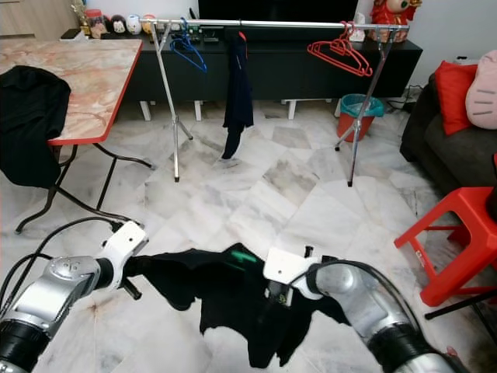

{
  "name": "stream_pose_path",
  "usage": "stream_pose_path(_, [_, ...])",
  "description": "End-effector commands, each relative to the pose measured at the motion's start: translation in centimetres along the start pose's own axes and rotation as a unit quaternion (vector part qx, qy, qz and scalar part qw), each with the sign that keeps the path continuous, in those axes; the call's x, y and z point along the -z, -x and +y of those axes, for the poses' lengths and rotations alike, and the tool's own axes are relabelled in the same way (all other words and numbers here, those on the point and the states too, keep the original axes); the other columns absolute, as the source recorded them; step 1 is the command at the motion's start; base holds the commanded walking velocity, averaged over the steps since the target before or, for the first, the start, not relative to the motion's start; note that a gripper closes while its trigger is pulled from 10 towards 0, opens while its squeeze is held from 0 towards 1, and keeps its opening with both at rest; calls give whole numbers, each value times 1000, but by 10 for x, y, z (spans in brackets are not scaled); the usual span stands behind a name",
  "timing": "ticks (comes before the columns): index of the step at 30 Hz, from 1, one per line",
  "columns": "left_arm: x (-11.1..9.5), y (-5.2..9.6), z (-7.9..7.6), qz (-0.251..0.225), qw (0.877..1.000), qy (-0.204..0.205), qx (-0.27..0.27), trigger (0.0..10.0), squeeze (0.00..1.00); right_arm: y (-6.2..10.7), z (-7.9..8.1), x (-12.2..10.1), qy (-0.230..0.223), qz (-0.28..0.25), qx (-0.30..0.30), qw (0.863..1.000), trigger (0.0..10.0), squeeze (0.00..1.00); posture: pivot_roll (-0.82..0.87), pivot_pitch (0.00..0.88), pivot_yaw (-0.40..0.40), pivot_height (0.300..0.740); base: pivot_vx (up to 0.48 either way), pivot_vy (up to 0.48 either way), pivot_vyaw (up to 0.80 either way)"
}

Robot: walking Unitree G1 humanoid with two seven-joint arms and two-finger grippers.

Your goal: Hang hanger

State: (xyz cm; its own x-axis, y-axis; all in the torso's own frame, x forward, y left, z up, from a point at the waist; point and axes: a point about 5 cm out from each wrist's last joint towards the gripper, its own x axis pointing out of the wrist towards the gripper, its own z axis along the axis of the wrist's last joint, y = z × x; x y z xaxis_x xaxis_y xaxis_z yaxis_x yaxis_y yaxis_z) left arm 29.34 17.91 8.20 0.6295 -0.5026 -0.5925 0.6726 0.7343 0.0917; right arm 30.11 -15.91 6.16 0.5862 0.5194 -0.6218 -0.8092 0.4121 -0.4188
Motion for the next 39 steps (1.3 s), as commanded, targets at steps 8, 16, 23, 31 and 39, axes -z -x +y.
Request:
stream_pose_path(8, [-37,-3,-4,-88,995,33,-25,10000,0,-10,-19,-1,-64,2,104,992,0,0,-17,0,-4,740,0,0,0])
stream_pose_path(16, [-55,-2,-20,-144,989,23,27,10000,0,-18,-20,-3,-114,-15,173,978,0,0,-15,0,-2,740,0,0,0])
stream_pose_path(23, [-58,0,-36,-164,984,4,77,10000,0,-18,-30,-22,-182,-93,220,954,0,0,-12,0,-1,740,0,0,0])
stream_pose_path(31, [-54,0,-41,-157,983,0,95,10000,1000,-19,-30,-31,-201,-133,210,948,0,0,-14,0,0,740,0,0,0])
stream_pose_path(39, [-53,1,-36,-161,984,-3,77,10000,1000,-19,-31,-31,-206,-136,207,947,0,0,-12,0,-4,740,0,0,0])
